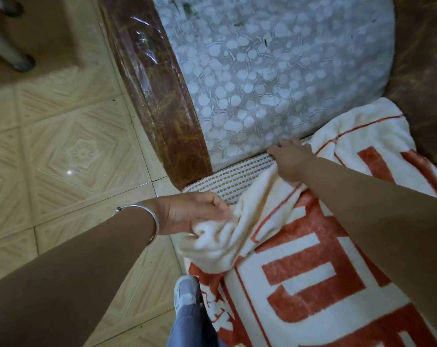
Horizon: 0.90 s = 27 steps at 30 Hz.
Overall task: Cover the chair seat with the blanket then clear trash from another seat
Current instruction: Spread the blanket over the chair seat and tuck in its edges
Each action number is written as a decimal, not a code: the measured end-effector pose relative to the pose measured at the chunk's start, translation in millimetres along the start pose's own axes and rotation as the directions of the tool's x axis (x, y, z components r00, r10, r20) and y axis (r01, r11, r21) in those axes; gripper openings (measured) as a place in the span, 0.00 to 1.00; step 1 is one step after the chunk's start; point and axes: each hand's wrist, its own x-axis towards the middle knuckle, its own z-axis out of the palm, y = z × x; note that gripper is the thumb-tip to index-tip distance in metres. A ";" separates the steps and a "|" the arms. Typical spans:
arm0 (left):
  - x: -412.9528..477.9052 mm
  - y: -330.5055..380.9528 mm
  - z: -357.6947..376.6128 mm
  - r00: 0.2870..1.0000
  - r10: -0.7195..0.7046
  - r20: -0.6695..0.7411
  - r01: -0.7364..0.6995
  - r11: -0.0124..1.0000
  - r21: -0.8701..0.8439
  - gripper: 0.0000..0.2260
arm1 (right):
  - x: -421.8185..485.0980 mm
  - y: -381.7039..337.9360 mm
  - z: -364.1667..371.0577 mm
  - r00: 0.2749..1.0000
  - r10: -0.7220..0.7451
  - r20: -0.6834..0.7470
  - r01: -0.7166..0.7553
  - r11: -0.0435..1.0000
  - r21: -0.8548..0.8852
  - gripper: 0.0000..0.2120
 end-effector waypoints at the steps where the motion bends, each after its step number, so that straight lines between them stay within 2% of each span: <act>1: -0.5 -6.7 1.8 0.999 -0.046 -0.004 0.046 0.997 0.055 0.14 | -0.2 -3.1 -1.5 1.000 -0.003 0.009 0.003 1.000 -0.007 0.22; 3: -1.1 -14.0 8.0 0.984 -0.179 0.003 0.175 0.968 0.181 0.19 | -2.5 -8.6 -4.1 0.999 -0.043 0.014 0.043 0.998 -0.041 0.20; 5: -2.8 -13.0 9.9 0.946 -0.323 0.004 0.310 0.909 0.278 0.14 | -4.1 -13.5 -4.1 0.992 -0.118 0.031 0.121 0.988 -0.097 0.18; 8: -9.7 -5.0 1.5 0.843 -0.535 -0.059 0.513 0.767 0.385 0.05 | -5.2 -17.5 -3.2 0.987 -0.153 0.050 0.159 0.976 -0.152 0.16; 9: -13.1 -2.9 -5.4 0.798 -0.592 -0.110 0.561 0.664 0.495 0.08 | -4.6 -17.8 -4.2 0.988 -0.145 0.052 0.152 0.974 -0.167 0.16; 10: -17.2 -0.6 -11.8 0.758 -0.624 -0.188 0.579 0.514 0.633 0.12 | -4.5 -19.0 -5.1 0.989 -0.136 0.059 0.144 0.972 -0.183 0.16; 11: -19.3 -2.0 -19.8 0.740 -0.620 -0.261 0.571 0.373 0.732 0.16 | -5.2 -21.1 -5.9 0.990 -0.127 0.063 0.137 0.970 -0.202 0.16; 12: -23.2 -2.4 -23.5 0.738 -0.586 -0.334 0.574 0.285 0.768 0.17 | -5.8 -24.0 -6.7 0.991 -0.122 0.062 0.132 0.967 -0.220 0.17; 13: -26.5 -5.2 -25.2 0.763 -0.542 -0.352 0.574 0.317 0.755 0.15 | -6.3 -26.7 -7.1 0.991 -0.118 0.057 0.128 0.963 -0.238 0.17; 14: -26.8 -10.3 -24.9 0.819 -0.481 -0.313 0.551 0.506 0.664 0.11 | -6.7 -28.7 -7.0 0.992 -0.115 0.051 0.124 0.959 -0.253 0.17; 15: -27.3 -18.5 -26.3 0.876 -0.391 -0.282 0.481 0.741 0.468 0.10 | -7.5 -29.8 -6.7 0.993 -0.113 0.042 0.120 0.957 -0.264 0.18; 16: -28.4 -21.9 -24.8 0.898 -0.334 -0.287 0.410 0.873 0.264 0.12 | -7.9 -30.8 -5.7 0.993 -0.110 0.030 0.115 0.956 -0.270 0.18; 17: -28.1 -26.4 -26.1 0.897 -0.310 -0.316 0.369 0.918 0.144 0.12 | -7.6 -30.7 -5.1 0.994 -0.105 0.020 0.106 0.956 -0.274 0.17; 18: -28.5 -33.0 -28.2 0.868 -0.313 -0.385 0.421 0.875 0.239 0.09 | -7.7 -30.1 -4.8 0.995 -0.098 0.017 0.099 0.955 -0.278 0.17; 19: -30.0 -42.3 -29.4 0.828 -0.305 -0.471 0.519 0.734 0.438 0.07 | -8.3 -30.1 -3.8 0.995 -0.100 0.019 0.101 0.955 -0.280 0.17; 20: -29.2 -50.1 -32.7 0.792 -0.214 -0.572 0.586 0.534 0.610 0.07 | -8.2 -30.6 -3.4 0.994 -0.111 0.010 0.109 0.956 -0.274 0.16; 21: -27.5 -54.2 -35.4 0.772 -0.069 -0.632 0.603 0.392 0.695 0.10 | -8.1 -30.6 -2.9 0.992 -0.128 -0.003 0.123 0.957 -0.262 0.16; 22: -25.4 -55.2 -35.0 0.762 0.062 -0.644 0.575 0.392 0.718 0.11 | -7.6 -30.7 -3.3 0.988 -0.151 -0.009 0.145 0.959 -0.244 0.15; 24: -19.4 -54.9 -27.0 0.762 0.200 -0.616 0.396 0.609 0.687 0.06 | -8.3 -30.5 -3.3 0.978 -0.209 0.021 0.210 0.962 -0.172 0.13; 25: -16.0 -52.3 -20.6 0.785 0.217 -0.580 0.291 0.696 0.656 0.06 | -8.4 -30.5 -3.3 0.971 -0.236 0.043 0.239 0.963 -0.120 0.11; 26: -12.5 -49.6 -11.8 0.818 0.220 -0.531 0.197 0.761 0.618 0.10 | -8.6 -31.6 -4.7 0.963 -0.261 0.064 0.265 0.962 -0.069 0.11; 27: -6.3 -50.2 -4.0 0.849 0.197 -0.490 0.160 0.788 0.594 0.17 | -9.1 -32.7 -4.8 0.956 -0.283 0.083 0.287 0.957 -0.034 0.11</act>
